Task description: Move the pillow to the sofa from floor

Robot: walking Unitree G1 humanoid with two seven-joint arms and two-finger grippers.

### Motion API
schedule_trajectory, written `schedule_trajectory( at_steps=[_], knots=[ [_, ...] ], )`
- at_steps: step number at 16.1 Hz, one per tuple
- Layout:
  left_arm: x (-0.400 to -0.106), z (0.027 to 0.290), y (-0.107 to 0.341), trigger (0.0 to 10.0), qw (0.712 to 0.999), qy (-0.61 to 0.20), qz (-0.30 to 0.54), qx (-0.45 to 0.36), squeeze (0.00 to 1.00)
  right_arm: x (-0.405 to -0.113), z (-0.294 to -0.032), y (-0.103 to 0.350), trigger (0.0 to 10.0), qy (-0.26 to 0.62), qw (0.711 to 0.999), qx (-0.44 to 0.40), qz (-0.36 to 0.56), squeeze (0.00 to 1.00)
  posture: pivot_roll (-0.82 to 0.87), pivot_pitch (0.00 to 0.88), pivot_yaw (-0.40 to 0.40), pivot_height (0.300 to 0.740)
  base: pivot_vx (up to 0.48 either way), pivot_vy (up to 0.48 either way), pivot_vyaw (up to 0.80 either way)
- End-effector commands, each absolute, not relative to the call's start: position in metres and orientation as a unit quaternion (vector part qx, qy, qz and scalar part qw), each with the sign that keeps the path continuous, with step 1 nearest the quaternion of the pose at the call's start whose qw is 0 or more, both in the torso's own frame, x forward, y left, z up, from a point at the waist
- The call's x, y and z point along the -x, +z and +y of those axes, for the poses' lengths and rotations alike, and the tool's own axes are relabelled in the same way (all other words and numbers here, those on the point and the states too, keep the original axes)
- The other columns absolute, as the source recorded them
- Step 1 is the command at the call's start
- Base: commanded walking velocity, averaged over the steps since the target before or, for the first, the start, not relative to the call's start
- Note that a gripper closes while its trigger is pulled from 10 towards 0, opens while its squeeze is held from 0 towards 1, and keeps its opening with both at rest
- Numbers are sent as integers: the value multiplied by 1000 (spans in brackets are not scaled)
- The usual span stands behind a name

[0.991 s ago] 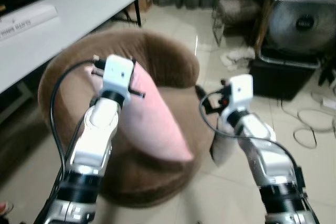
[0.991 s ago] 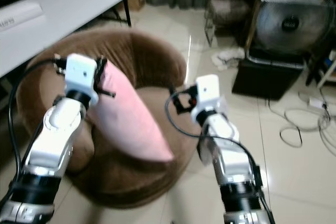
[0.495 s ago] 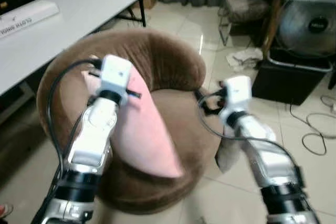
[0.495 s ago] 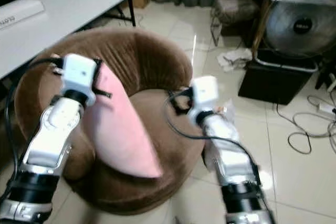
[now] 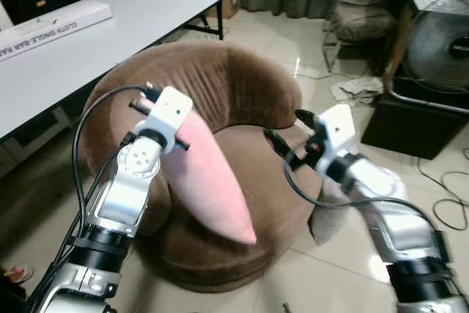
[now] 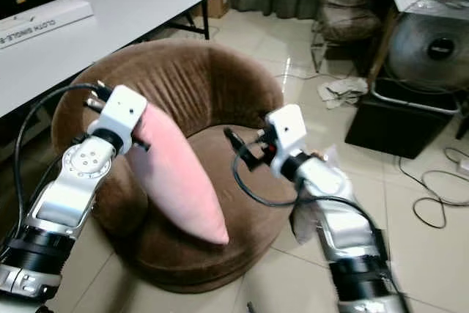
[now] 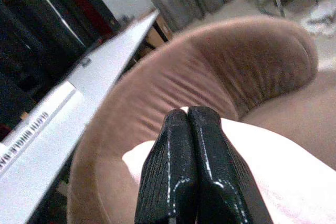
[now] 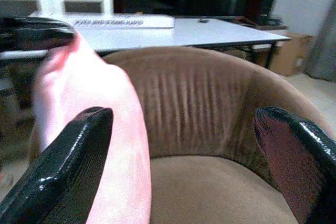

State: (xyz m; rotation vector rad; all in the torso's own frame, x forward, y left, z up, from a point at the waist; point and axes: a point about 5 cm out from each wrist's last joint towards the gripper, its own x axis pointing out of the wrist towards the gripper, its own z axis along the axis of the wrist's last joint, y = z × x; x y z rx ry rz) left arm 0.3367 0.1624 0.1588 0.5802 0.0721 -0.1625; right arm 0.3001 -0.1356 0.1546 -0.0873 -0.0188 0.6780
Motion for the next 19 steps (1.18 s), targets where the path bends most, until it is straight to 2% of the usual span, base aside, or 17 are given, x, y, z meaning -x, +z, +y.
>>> schedule_trajectory(
  at_steps=[1,3,4,12,13,14,15,19],
  knots=[
    [-342,159,170,10000,951,-80,23,-299,0,-295,-131,154,10000,364,931,40,-6,0,28,0,53,740,0,0,0],
    [-355,157,157,10000,945,-83,72,-308,0,-277,-135,146,10000,444,892,75,32,0,22,0,55,740,0,0,0],
    [-360,155,153,10000,945,-79,84,-306,0,-273,-137,143,10000,454,886,84,42,0,19,0,56,740,0,0,0],
    [-392,153,135,10000,939,-49,143,-309,0,-252,-135,129,10000,465,874,112,82,0,-49,0,101,740,0,0,0],
    [-395,151,136,10000,939,-45,148,-306,384,-250,-135,125,10000,459,874,128,96,0,-77,0,118,740,0,0,0],
    [-396,150,136,10000,939,-45,148,-306,384,-248,-135,123,10000,455,874,135,101,0,-81,0,122,740,0,0,0],
    [-398,149,138,10000,939,-40,151,-308,1000,-248,-137,120,10000,432,883,147,112,0,-106,24,139,740,0,0,0],
    [-402,150,145,10000,935,-33,147,-321,1000,-238,-140,116,10000,399,895,153,127,0,-138,61,172,740,0,0,0]
  ],
)
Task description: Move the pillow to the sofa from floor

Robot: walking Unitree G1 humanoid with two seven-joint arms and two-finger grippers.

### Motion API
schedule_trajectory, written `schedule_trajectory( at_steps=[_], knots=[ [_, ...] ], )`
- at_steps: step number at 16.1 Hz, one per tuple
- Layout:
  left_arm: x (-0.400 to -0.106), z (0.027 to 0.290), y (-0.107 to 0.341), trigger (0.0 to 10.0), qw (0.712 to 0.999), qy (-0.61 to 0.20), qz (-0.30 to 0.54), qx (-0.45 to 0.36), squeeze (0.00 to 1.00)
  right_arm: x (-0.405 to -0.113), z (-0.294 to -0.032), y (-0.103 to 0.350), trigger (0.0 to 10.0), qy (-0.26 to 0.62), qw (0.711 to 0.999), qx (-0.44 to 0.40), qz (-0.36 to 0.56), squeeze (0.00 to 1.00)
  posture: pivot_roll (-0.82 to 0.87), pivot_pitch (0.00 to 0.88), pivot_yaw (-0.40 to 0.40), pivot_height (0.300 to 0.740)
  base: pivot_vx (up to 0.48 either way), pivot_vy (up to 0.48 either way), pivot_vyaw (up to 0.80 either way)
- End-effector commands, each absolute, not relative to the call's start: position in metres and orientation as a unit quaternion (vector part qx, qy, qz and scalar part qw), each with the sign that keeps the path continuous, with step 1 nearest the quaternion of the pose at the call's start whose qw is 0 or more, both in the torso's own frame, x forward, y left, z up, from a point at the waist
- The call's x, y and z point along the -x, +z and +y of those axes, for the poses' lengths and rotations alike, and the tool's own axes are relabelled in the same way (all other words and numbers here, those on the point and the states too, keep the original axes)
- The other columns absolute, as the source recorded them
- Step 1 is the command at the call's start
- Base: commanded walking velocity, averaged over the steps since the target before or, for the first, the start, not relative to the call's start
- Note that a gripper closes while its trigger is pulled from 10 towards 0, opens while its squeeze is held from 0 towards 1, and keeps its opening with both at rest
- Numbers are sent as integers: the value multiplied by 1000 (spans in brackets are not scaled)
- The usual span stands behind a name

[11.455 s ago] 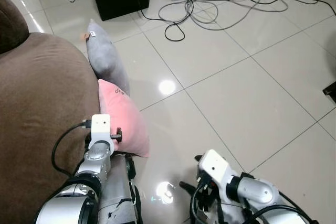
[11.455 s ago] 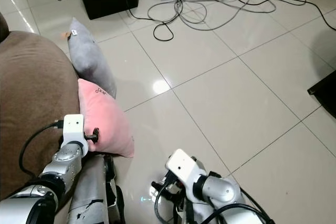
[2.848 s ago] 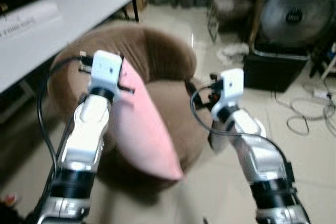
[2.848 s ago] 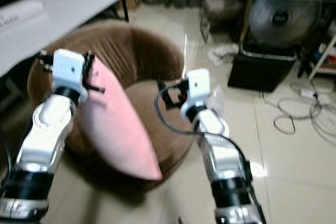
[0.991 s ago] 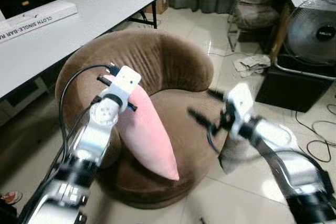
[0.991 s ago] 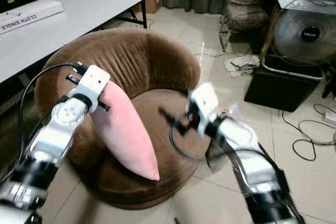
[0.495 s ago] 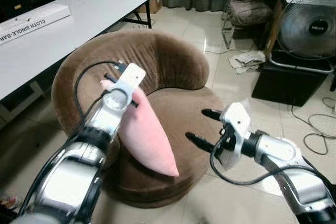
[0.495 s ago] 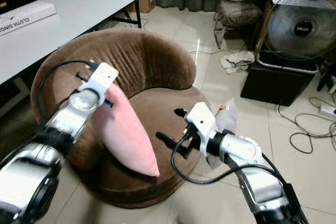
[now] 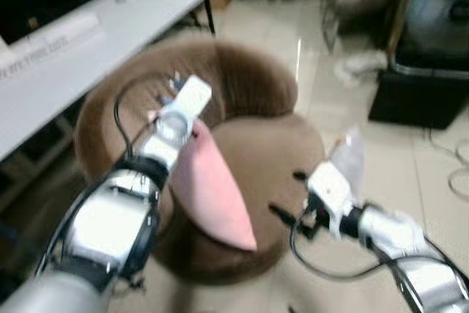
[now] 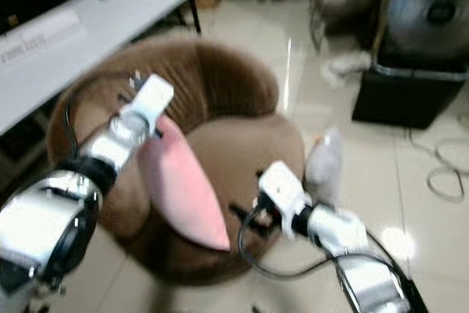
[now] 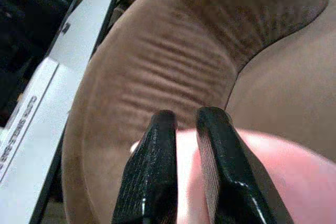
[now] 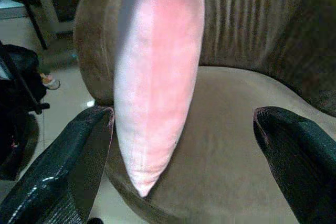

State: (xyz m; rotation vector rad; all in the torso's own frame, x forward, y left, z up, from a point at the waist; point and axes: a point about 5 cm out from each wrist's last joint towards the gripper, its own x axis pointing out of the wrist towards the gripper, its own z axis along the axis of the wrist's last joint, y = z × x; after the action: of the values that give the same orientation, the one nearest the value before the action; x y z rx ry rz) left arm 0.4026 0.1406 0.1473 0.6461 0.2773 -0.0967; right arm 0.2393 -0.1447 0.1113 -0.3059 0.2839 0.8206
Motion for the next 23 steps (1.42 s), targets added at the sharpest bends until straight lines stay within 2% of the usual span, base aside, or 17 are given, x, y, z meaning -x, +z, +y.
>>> schedule_trajectory(
  at_steps=[1,9,11,16,23],
  knots=[
    [-403,149,148,10000,935,-33,143,-324,1000,-236,-141,115,10000,396,896,153,130,0,-142,67,177,740,0,0,0],
    [-410,154,168,10000,951,-1,103,-290,1000,-236,-150,115,10000,328,918,171,141,0,-161,83,177,740,0,0,0],
    [-412,158,176,10000,969,15,88,-229,1000,-238,-150,116,10000,315,923,173,138,0,-159,83,173,740,0,0,0],
    [-414,155,185,10000,988,3,55,-141,1000,-240,-149,116,10000,301,929,169,133,0,-156,71,173,740,0,0,0],
    [-416,143,197,10000,995,-39,16,-90,1000,-242,-145,115,10000,294,932,168,128,0,-154,46,181,740,0,0,0]
  ],
)
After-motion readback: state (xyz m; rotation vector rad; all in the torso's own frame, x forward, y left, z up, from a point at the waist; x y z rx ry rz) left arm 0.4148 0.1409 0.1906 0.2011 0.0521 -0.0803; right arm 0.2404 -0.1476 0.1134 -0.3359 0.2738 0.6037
